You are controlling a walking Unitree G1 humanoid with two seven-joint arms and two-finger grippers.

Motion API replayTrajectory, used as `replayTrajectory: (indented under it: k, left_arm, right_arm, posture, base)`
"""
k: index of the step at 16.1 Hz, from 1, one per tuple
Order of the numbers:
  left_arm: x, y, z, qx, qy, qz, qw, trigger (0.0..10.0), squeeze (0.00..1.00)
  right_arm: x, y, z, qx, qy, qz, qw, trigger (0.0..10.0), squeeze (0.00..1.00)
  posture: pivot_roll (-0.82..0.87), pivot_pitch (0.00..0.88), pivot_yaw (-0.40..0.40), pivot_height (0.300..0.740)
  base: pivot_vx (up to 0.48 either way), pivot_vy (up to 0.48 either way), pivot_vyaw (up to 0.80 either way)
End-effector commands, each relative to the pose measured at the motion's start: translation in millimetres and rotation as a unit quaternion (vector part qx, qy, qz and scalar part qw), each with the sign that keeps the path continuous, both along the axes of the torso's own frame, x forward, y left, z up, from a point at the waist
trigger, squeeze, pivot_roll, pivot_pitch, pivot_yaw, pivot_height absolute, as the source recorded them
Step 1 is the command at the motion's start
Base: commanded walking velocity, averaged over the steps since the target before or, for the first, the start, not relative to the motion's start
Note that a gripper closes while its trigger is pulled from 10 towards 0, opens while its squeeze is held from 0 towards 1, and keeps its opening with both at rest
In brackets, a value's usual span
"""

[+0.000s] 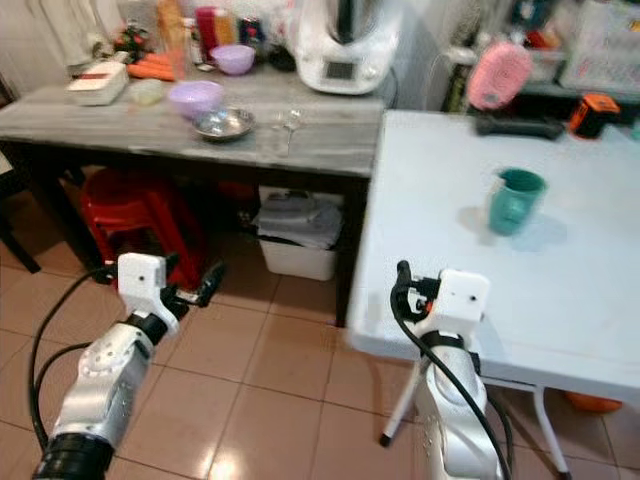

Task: Setting the table

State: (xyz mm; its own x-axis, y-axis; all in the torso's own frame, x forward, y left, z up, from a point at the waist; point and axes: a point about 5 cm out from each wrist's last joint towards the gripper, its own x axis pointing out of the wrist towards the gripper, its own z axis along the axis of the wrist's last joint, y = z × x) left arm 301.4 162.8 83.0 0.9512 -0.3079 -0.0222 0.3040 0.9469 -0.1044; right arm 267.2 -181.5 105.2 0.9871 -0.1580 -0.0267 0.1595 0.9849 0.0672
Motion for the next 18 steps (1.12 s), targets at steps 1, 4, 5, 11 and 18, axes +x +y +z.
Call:
replayTrajectory:
  k: [1,4,5,11,18]
  left_arm:
    - [1.1,-6.4,1.8,0.001,-0.002,-0.012,1.0,10.0,0.0]
    - [1.4,-6.4,1.7,0.001,-0.002,-0.013,1.0,10.0,0.0]
    - [1.4,-6.5,1.7,0.002,-0.002,-0.014,1.0,10.0,0.0]
    - [0.6,-6.2,1.6,0.004,-0.003,-0.017,1.0,10.0,0.0]
    - [-2.9,-8.5,2.8,-0.012,-0.014,-0.04,0.999,10.0,0.0]
  right_arm:
    - [0.9,-4.0,3.9,-0.003,-0.008,-0.007,1.0,10.0,0.0]
    - [1.9,-4.2,4.5,0.0,-0.009,-0.009,1.0,10.0,0.0]
    - [2.0,-4.0,4.4,0.001,-0.009,-0.009,1.0,10.0,0.0]
    - [1.6,-1.8,3.8,-0.002,-0.01,-0.004,1.0,10.0,0.0]
    - [1.6,-0.3,5.9,-0.018,-0.015,0.002,1.0,10.0,0.0]
  posture:
    - [-0.07,0.0,0.026,0.74]
    - [-0.07,0.0,0.026,0.74]
    - [-0.07,0.0,0.026,0.74]
    - [-0.07,0.0,0.025,0.74]
    - [-0.07,0.0,0.027,0.74]
  base:
    - [0.0,-0.364,0.0]
    - [0.0,-0.366,0.0]
    - [0.0,-0.364,0.0]
    - [0.0,-0.356,0.0]
    - [0.0,0.0,0.0]
